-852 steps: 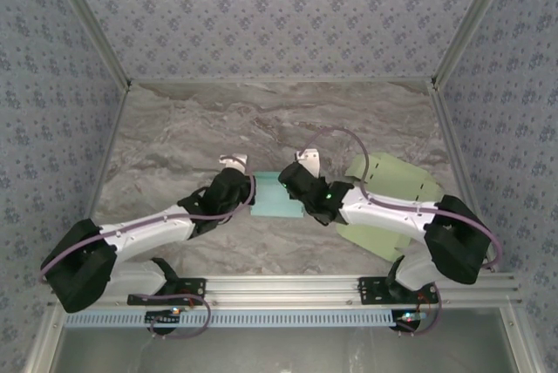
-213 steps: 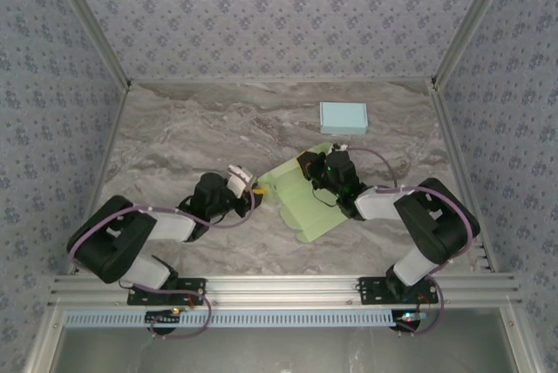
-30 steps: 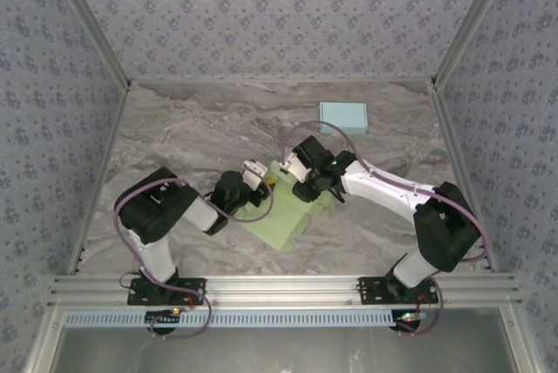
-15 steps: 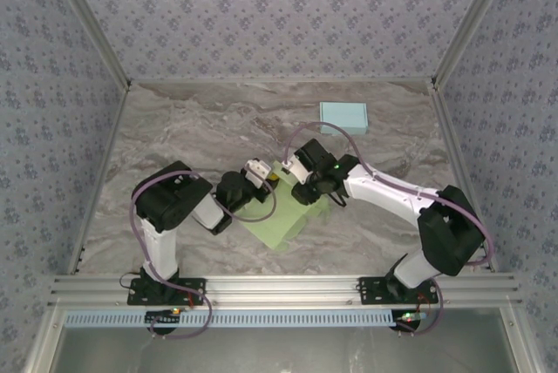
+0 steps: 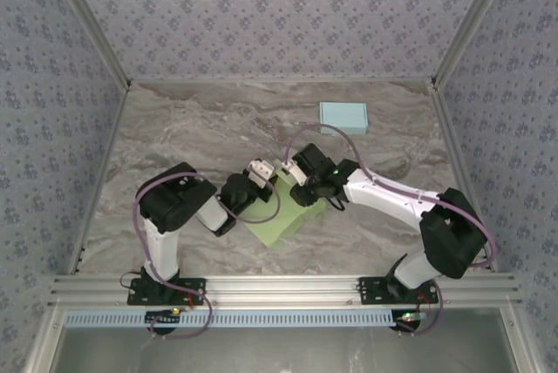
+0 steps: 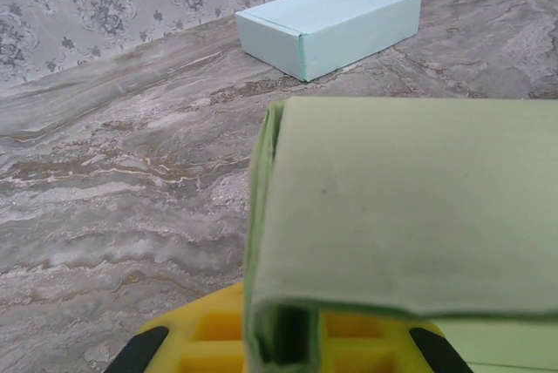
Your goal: Fold the paper box
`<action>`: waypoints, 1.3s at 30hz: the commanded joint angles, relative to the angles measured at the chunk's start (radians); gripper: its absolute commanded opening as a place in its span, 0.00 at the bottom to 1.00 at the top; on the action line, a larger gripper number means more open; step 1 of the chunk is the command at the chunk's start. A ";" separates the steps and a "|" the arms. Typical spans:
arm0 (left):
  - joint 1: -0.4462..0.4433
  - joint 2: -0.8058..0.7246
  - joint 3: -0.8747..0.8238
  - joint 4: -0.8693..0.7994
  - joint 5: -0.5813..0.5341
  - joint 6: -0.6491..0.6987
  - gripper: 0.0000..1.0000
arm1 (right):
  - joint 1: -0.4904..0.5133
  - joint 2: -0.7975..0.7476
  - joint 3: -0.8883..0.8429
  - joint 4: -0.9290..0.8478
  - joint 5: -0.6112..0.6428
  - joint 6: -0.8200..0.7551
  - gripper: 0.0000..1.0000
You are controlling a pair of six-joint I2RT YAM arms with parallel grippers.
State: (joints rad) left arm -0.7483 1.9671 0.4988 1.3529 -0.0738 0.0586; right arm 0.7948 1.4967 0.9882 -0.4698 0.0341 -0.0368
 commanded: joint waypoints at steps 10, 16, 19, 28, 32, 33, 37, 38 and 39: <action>-0.006 -0.042 -0.035 0.055 0.019 -0.029 0.39 | -0.015 -0.030 -0.057 0.021 -0.088 0.021 0.39; -0.001 -0.116 -0.099 0.044 -0.006 -0.050 0.45 | -0.047 -0.036 -0.034 -0.010 -0.156 -0.030 0.43; 0.003 -0.159 -0.092 -0.038 -0.001 -0.051 0.44 | -0.057 -0.038 -0.022 -0.017 -0.210 -0.062 0.50; 0.004 -0.090 -0.029 -0.076 -0.080 -0.085 0.23 | -0.074 -0.161 -0.075 0.099 -0.350 -0.193 0.68; 0.011 -0.091 -0.035 -0.079 -0.081 -0.108 0.09 | -0.113 -0.309 -0.159 0.129 -0.390 -0.292 0.72; 0.016 -0.099 -0.039 -0.087 -0.084 -0.124 0.09 | -0.136 -0.365 -0.193 0.149 -0.407 -0.310 0.73; 0.056 -0.150 -0.048 -0.144 -0.066 -0.185 0.09 | -0.225 -0.586 -0.354 0.260 -0.415 -0.353 0.77; 0.067 -0.161 -0.052 -0.153 -0.046 -0.191 0.09 | -0.244 -0.640 -0.396 0.295 -0.391 -0.348 0.80; 0.078 -0.177 -0.056 -0.166 -0.030 -0.199 0.09 | -0.273 -0.691 -0.449 0.332 -0.370 -0.338 0.83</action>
State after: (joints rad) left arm -0.6971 1.8393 0.4553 1.2301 -0.1379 -0.0849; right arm 0.5640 0.8940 0.6308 -0.2432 -0.3485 -0.3367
